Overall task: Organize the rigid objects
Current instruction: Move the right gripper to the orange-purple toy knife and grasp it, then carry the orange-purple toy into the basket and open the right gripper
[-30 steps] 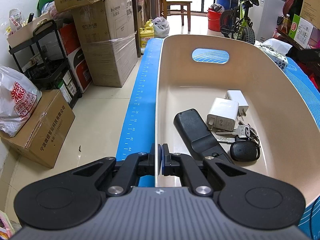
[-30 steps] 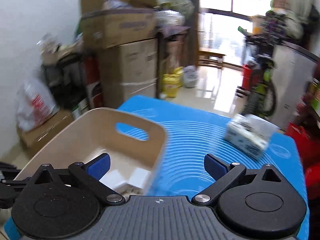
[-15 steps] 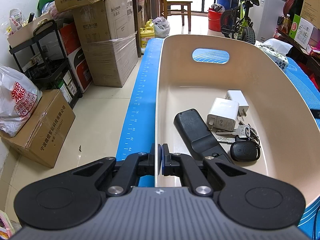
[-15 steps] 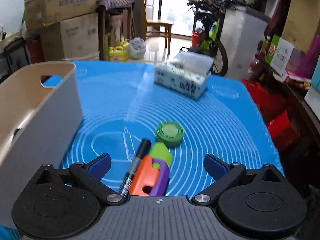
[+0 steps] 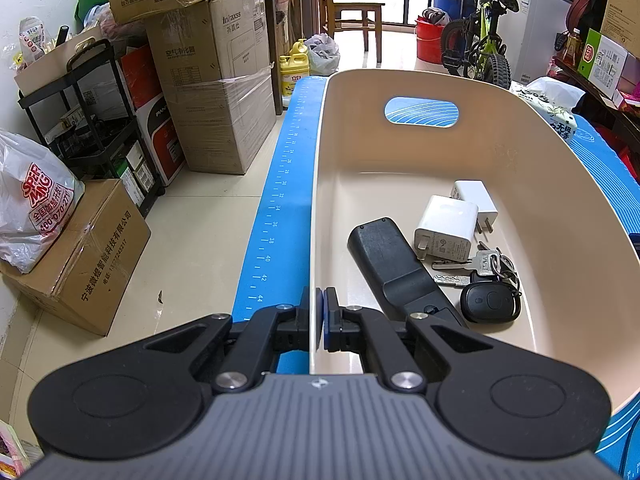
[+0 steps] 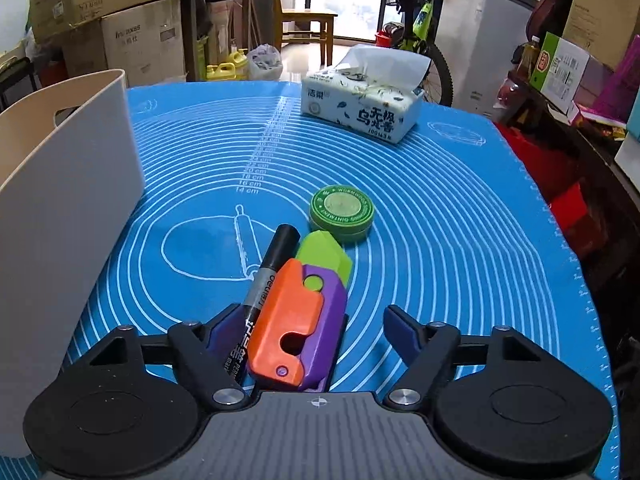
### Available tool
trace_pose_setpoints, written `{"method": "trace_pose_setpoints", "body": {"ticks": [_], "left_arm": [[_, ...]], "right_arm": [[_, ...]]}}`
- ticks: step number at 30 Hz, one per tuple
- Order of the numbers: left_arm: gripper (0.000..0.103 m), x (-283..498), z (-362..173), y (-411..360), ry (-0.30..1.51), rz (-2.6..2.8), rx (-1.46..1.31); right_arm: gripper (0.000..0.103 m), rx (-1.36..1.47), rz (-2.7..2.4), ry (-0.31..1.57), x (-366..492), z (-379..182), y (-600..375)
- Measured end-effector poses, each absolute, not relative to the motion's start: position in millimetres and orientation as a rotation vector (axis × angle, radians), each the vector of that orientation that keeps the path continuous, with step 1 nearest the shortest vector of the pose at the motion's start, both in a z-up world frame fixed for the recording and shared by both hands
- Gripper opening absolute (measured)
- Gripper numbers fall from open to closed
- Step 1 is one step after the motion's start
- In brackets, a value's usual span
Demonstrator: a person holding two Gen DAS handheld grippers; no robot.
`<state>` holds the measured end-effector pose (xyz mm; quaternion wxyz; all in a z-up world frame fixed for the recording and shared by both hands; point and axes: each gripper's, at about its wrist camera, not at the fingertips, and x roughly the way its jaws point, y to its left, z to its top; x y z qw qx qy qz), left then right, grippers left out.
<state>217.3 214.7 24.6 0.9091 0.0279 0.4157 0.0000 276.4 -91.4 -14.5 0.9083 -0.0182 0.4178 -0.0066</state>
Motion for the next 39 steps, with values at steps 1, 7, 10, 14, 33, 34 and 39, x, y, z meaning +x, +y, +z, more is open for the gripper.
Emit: {"method": "trace_pose_setpoints", "body": {"ticks": [1,7,10,14,33,34,39], "left_arm": [[0.005,217.2,24.7,214.6,0.858,0.0,0.058],[0.005,217.2,24.7,214.8,0.858,0.001,0.058],[0.005,217.2,24.7,214.9,0.858,0.0,0.058],[0.005,217.2,24.5,214.7,0.858,0.0,0.058],[0.005,216.6,25.5,215.9,0.857,0.001,0.055],[0.005,216.5,25.6,216.1,0.857,0.001,0.055],[0.005,216.6,25.5,215.9,0.857,0.002,0.056]], "right_arm": [[0.075,-0.032,-0.018,0.86,276.6,-14.7,-91.4],[0.055,0.008,-0.008,0.861,276.5,-12.1,-94.4],[0.049,0.025,-0.002,0.859,275.5,-12.0,-95.2],[0.048,0.04,-0.001,0.851,272.5,-12.4,-95.8],[0.048,0.072,0.045,0.684,247.9,44.0,-92.3],[0.048,0.071,0.057,0.664,246.7,52.0,-88.9],[0.048,0.04,0.157,0.573,245.1,94.1,-56.4]]}}
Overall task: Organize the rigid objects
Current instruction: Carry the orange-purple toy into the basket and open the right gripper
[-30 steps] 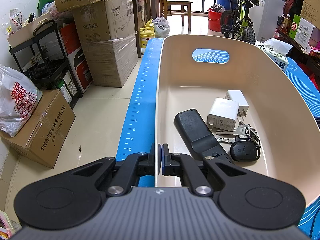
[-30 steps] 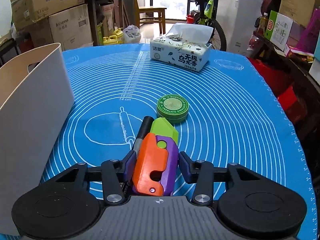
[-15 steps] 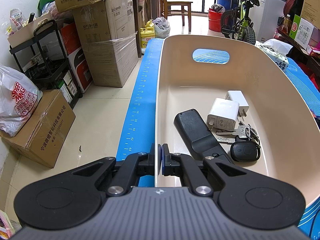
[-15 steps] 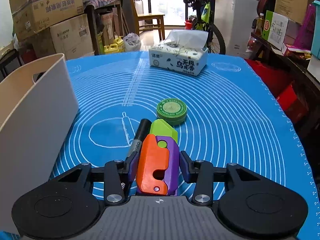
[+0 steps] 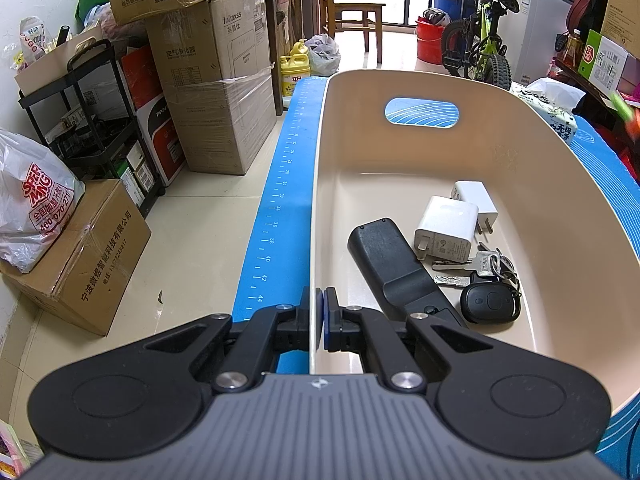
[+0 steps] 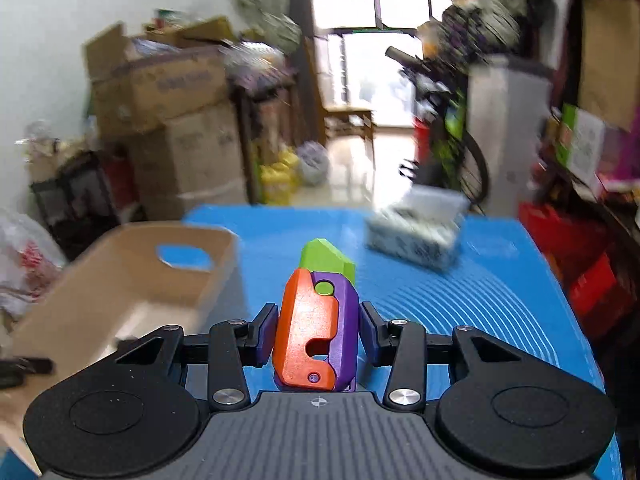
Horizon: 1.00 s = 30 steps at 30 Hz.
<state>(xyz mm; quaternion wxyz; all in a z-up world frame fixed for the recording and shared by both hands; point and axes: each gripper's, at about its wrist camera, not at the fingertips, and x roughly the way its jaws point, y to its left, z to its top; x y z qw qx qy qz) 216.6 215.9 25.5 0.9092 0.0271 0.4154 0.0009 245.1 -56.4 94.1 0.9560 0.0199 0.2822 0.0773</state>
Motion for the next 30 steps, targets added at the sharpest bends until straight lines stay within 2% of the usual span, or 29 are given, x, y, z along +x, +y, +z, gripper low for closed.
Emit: {"method": "trace_pose_setpoints", "body": {"ticks": [12,30], "left_arm": [[0.004,216.4,25.6,215.9,0.857,0.001,0.056],[0.004,216.4,25.2,215.6,0.857,0.002,0.056]], "right_arm": [[0.048,-0.076,0.379,0.551,266.9,122.3,48.3],[0.048,-0.362,0.492,0.841,301.6,56.0,154.4]]}}
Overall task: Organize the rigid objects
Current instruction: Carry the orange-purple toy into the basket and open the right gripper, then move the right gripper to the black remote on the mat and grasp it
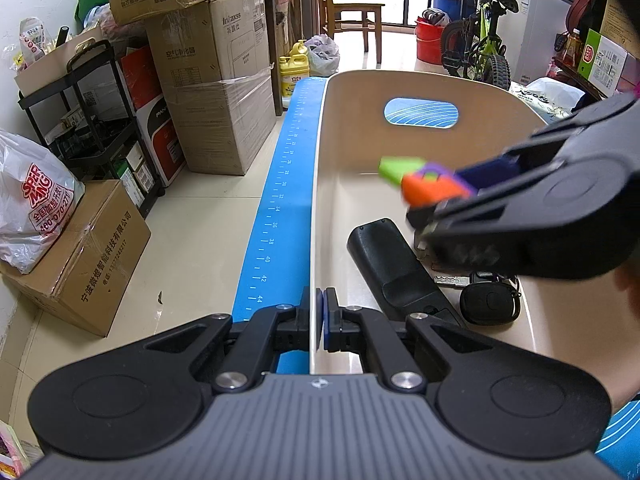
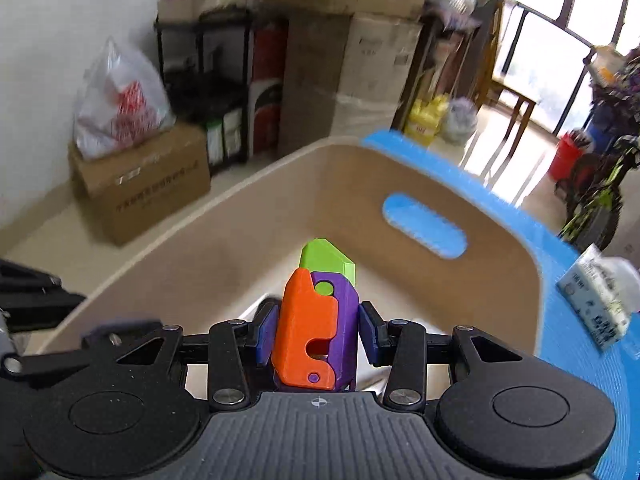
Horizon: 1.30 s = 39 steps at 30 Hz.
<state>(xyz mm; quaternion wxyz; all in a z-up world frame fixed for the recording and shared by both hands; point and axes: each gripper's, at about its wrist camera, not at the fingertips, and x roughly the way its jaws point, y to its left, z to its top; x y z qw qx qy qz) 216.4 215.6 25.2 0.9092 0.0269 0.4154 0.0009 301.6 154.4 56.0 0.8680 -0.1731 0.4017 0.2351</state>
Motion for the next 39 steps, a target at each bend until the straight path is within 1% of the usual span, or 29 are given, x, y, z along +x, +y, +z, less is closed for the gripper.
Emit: {"method": "trace_pose_setpoints", "body": {"ticks": [7,12,14,16,18,20,23,25,29,34,39], "left_arm": [[0.004,216.2,25.3,216.1,0.857,0.002,0.055],[0.004,216.3,27.6,217.6,0.857,0.001,0.054],[0.004,216.3,28.0,218.0,0.857,0.0,0.054],[0.004,216.0,28.1,216.6,0.857,0.001,0.055],[0.004,216.0,28.1,215.9,0.857,0.002,0.055],[0.004,216.2,27.9,215.6,0.857,0.002,0.055],[0.004,216.1,27.5,215.5,0.857,0.002,0.055],[0.004,216.2,27.8,215.4,0.857,0.002,0.056],[0.004,216.2,27.8,215.6,0.857,0.002,0.055],[0.005,216.2,27.7,215.4,0.857,0.001,0.055],[0.005,216.1,27.7,215.6,0.856,0.002,0.055]], "right_arm": [[0.048,-0.46,0.512,0.99,312.3,24.0,169.9],[0.046,-0.489,0.505,1.004,311.5,22.7,176.1],[0.048,-0.485,0.504,1.005,311.3,23.3,176.9],[0.063,-0.468,0.512,1.003,309.1,24.6,173.8],[0.069,-0.466,0.501,0.972,306.1,29.1,170.9],[0.071,-0.452,0.497,0.945,303.2,36.4,165.0],[0.078,-0.427,0.491,0.9,299.1,51.7,153.3],[0.085,-0.408,0.474,0.864,295.8,62.0,142.4],[0.086,-0.324,0.452,0.809,288.2,85.4,111.5],[0.092,-0.244,0.39,0.721,274.1,110.7,64.3],[0.098,-0.181,0.292,0.674,257.4,119.6,11.7]]}}
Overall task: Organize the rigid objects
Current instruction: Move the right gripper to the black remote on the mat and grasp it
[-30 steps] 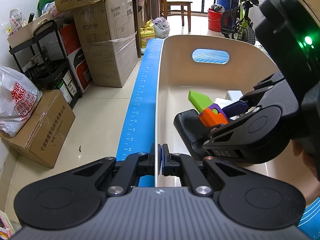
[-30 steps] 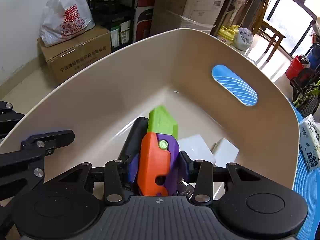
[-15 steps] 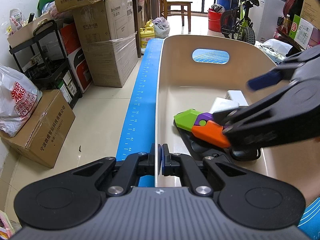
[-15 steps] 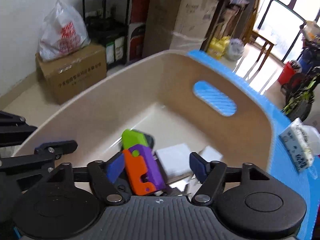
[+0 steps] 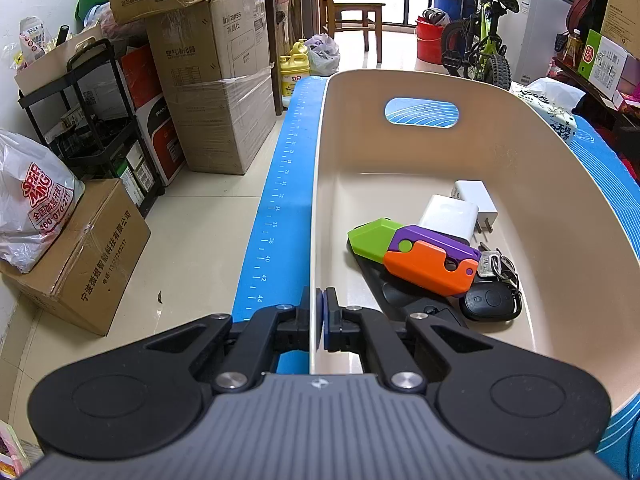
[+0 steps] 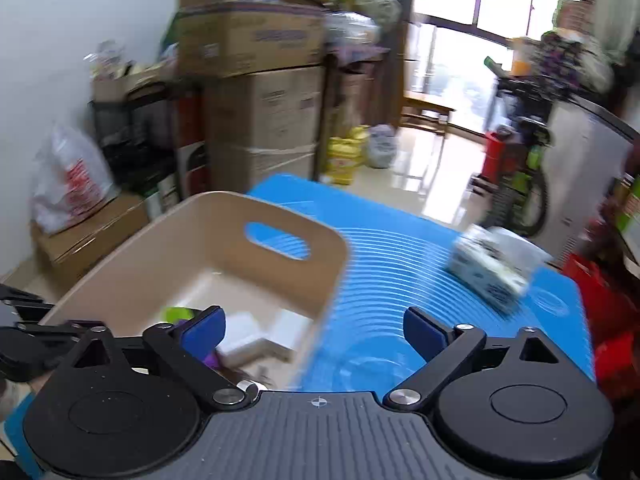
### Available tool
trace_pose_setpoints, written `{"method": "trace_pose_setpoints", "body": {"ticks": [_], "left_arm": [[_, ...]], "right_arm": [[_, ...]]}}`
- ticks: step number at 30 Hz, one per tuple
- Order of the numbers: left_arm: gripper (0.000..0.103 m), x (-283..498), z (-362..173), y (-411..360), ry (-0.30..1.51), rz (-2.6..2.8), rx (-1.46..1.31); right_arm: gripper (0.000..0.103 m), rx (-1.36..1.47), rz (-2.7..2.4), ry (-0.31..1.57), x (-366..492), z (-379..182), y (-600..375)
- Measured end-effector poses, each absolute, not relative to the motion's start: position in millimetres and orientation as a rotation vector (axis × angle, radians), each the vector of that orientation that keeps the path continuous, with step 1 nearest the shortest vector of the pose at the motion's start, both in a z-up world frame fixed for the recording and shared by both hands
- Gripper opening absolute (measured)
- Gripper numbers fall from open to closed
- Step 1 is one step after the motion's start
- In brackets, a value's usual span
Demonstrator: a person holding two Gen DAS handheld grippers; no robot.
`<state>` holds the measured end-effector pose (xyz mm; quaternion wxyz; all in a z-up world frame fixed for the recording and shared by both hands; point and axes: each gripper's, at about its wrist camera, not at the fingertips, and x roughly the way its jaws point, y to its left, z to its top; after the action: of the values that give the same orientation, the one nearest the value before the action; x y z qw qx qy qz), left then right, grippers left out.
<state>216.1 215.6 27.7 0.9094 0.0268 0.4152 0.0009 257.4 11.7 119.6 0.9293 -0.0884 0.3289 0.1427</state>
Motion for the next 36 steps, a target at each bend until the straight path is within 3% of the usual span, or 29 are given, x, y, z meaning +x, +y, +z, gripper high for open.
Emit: {"method": "trace_pose_setpoints", "body": {"ticks": [12,23,31,35,36], "left_arm": [[0.005,216.1,27.7,215.5,0.856,0.002,0.056],[0.005,216.0,27.4,215.4,0.856,0.001,0.055],[0.005,216.2,27.6,215.5,0.857,0.002,0.055],[0.005,215.9,27.4,215.5,0.856,0.002,0.055],[0.005,216.0,27.4,215.5,0.856,0.002,0.056]], "right_arm": [[0.098,-0.105,0.076,0.846,240.4,43.9,-82.3],[0.093,-0.091,0.062,0.959,224.7,-4.0,-87.0],[0.082,-0.046,0.06,1.001,225.6,-24.0,-89.4],[0.07,-0.031,0.085,0.983,219.6,-21.9,-89.7],[0.062,-0.032,0.084,0.977,218.1,-20.9,-89.1]]}}
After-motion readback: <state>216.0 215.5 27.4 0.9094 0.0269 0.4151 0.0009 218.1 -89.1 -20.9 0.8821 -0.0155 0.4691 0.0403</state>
